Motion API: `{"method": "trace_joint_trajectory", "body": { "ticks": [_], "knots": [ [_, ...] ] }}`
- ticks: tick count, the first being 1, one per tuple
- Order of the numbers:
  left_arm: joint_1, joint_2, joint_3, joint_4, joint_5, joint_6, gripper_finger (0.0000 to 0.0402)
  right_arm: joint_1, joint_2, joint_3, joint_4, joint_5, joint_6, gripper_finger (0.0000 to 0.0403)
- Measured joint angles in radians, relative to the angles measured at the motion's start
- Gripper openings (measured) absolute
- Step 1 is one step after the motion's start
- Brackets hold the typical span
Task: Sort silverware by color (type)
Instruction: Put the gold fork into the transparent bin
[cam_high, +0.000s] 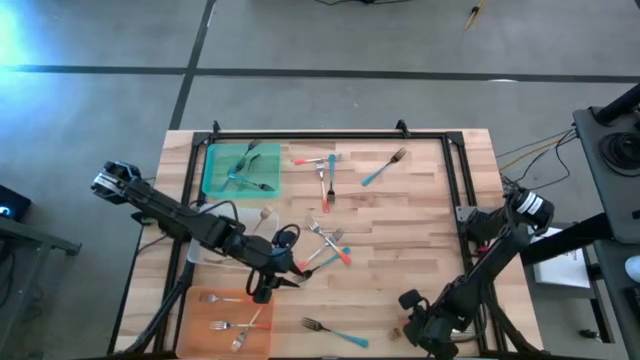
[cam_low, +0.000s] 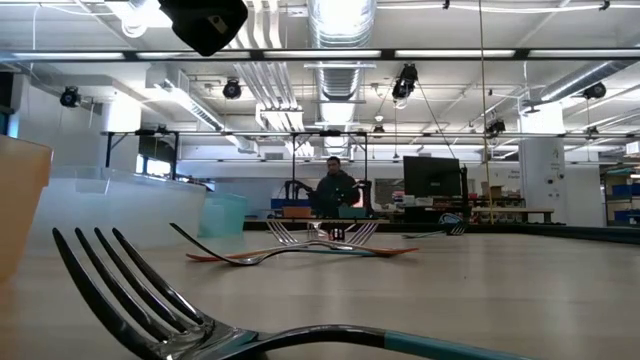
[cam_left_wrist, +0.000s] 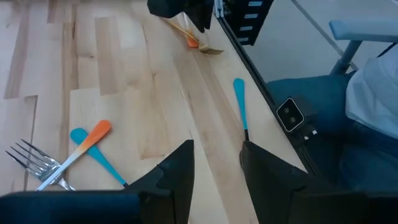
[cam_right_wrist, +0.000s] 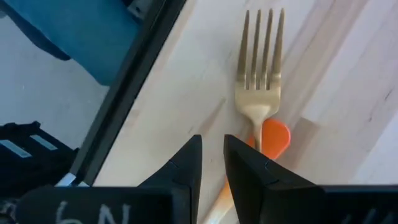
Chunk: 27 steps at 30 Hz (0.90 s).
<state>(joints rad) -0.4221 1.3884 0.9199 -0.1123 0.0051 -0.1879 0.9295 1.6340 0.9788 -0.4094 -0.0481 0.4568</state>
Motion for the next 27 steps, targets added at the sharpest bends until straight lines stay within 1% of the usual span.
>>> {"method": "trace_joint_trajectory", "body": {
  "ticks": [5,11,27],
  "knots": [
    [0.0,0.0,0.0,0.0,-0.001,0.0,0.0117,0.0,-0.001,0.001,-0.005,0.063,-0.009,0.0058],
    [0.0,0.0,0.0,-0.001,-0.003,0.0,0.0117,0.0,0.019,0.0,-0.014,0.127,-0.075,0.0058],
    [0.0,0.0,0.0,-0.01,-0.003,0.001,0.0117,0.0,0.025,-0.007,-0.137,0.131,-0.064,0.0056]
  ]
}}
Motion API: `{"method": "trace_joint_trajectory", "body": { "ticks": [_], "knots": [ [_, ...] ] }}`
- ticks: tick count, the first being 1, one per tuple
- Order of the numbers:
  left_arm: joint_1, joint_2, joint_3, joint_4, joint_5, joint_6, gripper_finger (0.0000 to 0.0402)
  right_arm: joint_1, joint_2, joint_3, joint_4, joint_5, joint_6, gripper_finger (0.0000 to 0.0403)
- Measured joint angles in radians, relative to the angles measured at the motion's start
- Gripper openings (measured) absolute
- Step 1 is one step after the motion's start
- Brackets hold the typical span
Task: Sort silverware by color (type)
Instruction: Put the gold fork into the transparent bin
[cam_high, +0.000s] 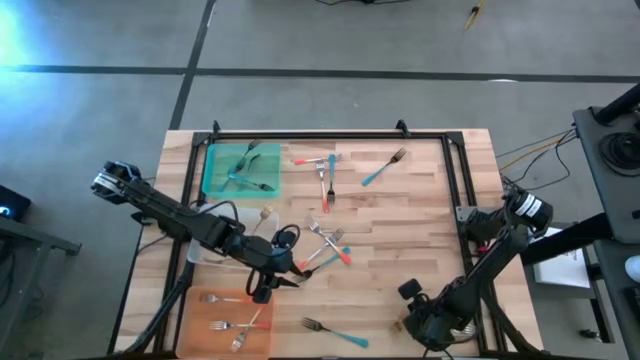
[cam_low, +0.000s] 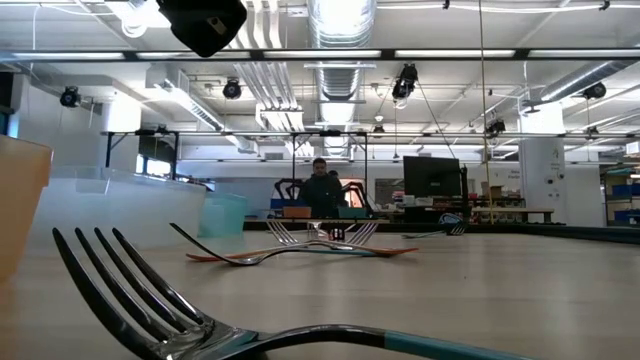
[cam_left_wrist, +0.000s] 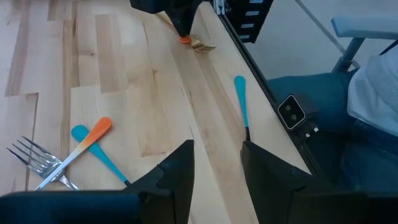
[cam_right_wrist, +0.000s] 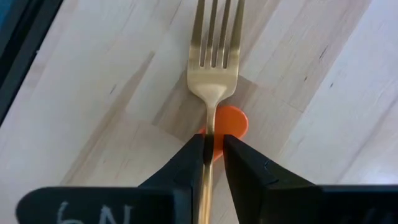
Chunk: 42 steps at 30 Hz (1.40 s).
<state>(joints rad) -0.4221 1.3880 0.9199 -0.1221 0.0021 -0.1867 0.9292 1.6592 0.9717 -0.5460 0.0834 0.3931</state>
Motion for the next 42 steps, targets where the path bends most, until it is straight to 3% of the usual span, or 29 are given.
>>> {"method": "trace_joint_trajectory", "body": {
  "ticks": [6,21,29,34,42],
  "knots": [
    [0.0,0.0,0.0,-0.009,0.0,0.0,0.0117,0.0,0.0,-0.002,0.0,0.0,0.0,0.0016],
    [0.0,-0.027,0.013,-0.028,0.005,-0.001,0.0117,-0.018,-0.067,0.078,-0.006,0.002,-0.089,0.001],
    [0.0,-0.075,0.089,-0.201,-0.004,-0.001,0.0117,-0.096,-0.115,0.143,0.005,0.277,-0.287,0.001],
    [-0.002,-0.116,0.149,-0.368,-0.104,-0.001,0.0117,-0.225,-0.095,0.15,0.056,0.316,-0.428,0.0009],
    [-0.002,-0.17,0.127,-0.581,-0.393,-0.046,0.0117,-0.419,-0.077,0.134,0.328,0.321,-0.719,0.0009]
  ]
}}
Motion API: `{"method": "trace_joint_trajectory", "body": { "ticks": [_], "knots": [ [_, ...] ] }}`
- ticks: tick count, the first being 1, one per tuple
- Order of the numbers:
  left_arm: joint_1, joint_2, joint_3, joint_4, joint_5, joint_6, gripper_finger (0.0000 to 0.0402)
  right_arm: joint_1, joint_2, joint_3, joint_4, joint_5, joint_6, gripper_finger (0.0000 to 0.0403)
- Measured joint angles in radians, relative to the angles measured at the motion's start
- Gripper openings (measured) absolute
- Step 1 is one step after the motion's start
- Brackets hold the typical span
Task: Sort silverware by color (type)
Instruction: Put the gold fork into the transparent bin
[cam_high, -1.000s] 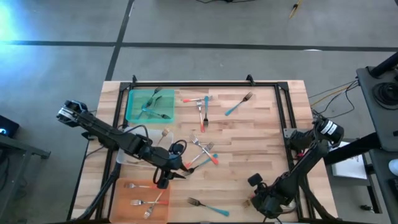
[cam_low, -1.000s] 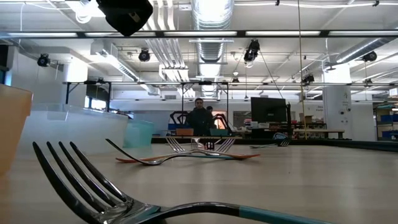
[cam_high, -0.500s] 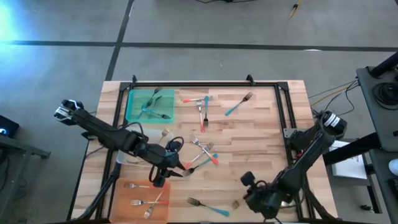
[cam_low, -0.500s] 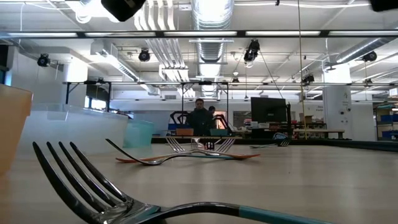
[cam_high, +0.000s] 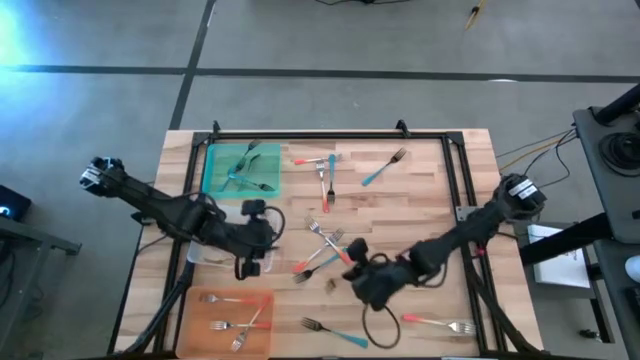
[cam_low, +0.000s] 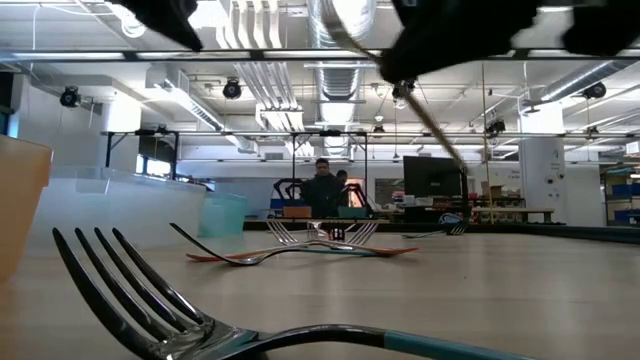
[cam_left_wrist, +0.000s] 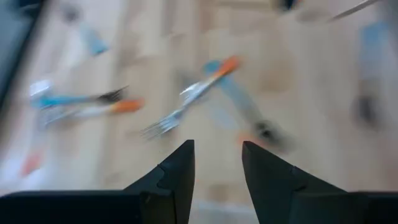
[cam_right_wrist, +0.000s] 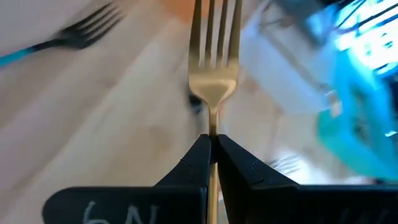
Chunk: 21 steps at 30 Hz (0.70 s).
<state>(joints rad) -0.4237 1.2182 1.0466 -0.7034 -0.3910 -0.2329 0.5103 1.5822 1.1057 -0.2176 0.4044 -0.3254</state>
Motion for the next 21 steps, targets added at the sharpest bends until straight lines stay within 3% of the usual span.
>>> {"method": "trace_joint_trajectory", "body": {
  "ticks": [3,6,8,11,14,16,18,21],
  "knots": [
    [-0.001,-0.027,-0.035,-0.096,-0.238,-0.109,0.0117,-0.061,-0.002,0.0,0.063,0.0,-0.064,0.0009],
    [-0.001,-0.08,-0.081,-0.191,-0.522,-0.313,0.0114,-0.127,-0.004,0.0,0.096,0.0,-0.076,0.0009],
    [-0.009,-0.134,-0.125,-0.213,-0.62,-0.428,0.0112,-0.172,-0.004,0.0,0.094,-0.001,-0.077,0.0009],
    [-0.021,-0.234,-0.223,-0.152,-0.667,-0.487,0.0111,-0.237,-0.004,0.0,0.095,-0.005,-0.079,0.0009],
    [-0.024,-0.348,-0.346,0.019,-0.673,-0.426,0.0111,-0.301,-0.004,0.0,0.095,-0.037,-0.097,0.0009],
    [-0.025,-0.426,-0.437,0.209,-0.64,-0.3,0.0111,-0.343,-0.004,0.0,0.097,-0.072,-0.115,0.0009],
    [-0.019,-0.501,-0.528,0.419,-0.524,-0.122,0.0111,-0.383,-0.004,0.0,0.105,-0.119,-0.121,0.0009],
    [0.0,-0.598,-0.655,0.769,-0.261,0.153,0.0111,-0.437,-0.004,-0.001,0.13,-0.166,-0.12,0.0009]
  ]
}}
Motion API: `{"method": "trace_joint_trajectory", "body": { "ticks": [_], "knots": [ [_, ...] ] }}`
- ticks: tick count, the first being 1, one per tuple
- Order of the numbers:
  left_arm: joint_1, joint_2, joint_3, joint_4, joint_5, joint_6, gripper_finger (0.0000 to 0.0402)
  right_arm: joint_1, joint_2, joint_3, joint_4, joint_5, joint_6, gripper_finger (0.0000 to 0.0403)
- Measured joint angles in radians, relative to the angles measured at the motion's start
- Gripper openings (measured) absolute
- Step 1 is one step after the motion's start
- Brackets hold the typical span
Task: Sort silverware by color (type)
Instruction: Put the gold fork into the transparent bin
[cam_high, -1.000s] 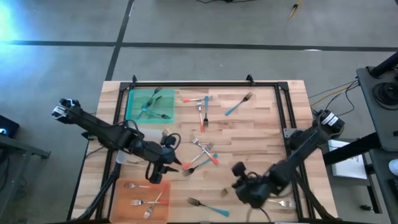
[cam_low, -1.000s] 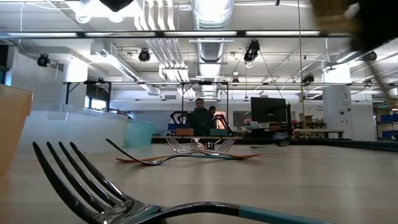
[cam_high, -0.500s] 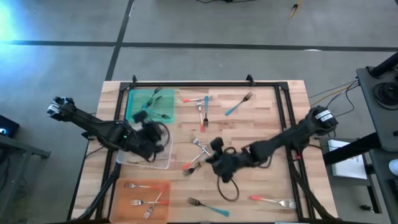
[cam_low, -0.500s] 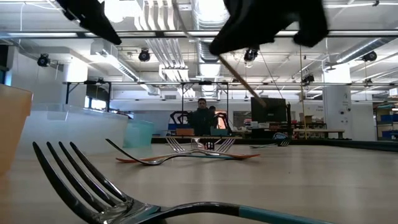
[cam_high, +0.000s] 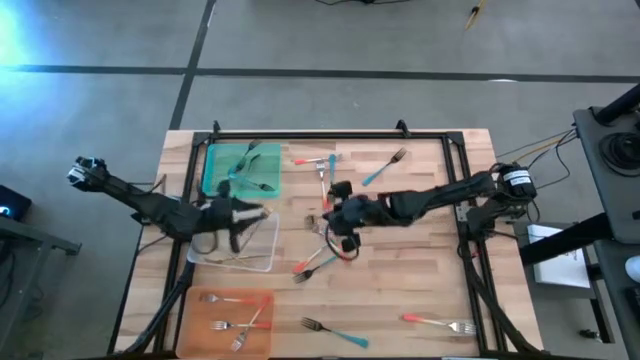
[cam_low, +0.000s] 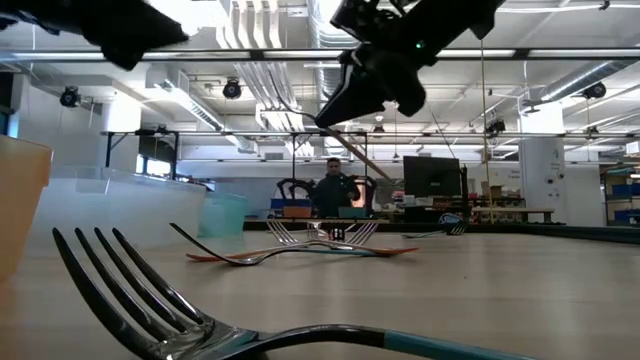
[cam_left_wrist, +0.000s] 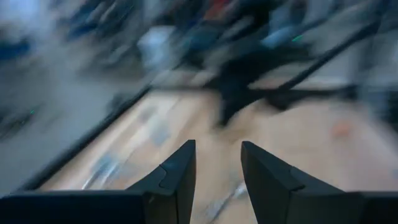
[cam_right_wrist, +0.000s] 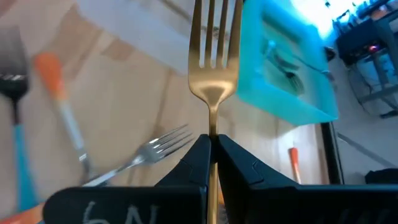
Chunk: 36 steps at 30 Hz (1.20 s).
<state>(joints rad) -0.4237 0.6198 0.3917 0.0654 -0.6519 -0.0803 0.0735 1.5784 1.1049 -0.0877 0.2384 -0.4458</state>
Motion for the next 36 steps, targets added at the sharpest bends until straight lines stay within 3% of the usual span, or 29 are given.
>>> {"method": "trace_joint_trajectory", "body": {
  "ticks": [2,7,10,17,28,36],
  "knots": [
    [0.014,-0.049,-0.065,0.171,0.091,0.145,0.0111,-0.028,0.0,0.0,0.03,-0.007,0.0,0.0009],
    [0.083,-0.159,-0.163,0.344,-0.026,0.318,0.0111,-0.075,0.0,0.0,0.105,-0.011,0.0,0.0009],
    [0.163,-0.216,-0.185,0.354,0.002,0.323,0.0111,-0.096,0.0,0.0,0.152,-0.012,0.0,0.0009],
    [0.368,-0.252,-0.198,0.354,0.268,0.17,0.0111,-0.125,0.0,0.0,0.25,-0.072,0.026,0.0012],
    [0.422,-0.165,-0.168,0.349,0.191,-0.07,0.0111,-0.125,0.0,0.0,0.255,-0.073,0.026,0.0012],
    [0.42,-0.066,-0.156,0.346,0.345,-0.113,0.0128,-0.138,0.0,0.0,0.311,-0.071,0.026,0.0012]
  ]
}}
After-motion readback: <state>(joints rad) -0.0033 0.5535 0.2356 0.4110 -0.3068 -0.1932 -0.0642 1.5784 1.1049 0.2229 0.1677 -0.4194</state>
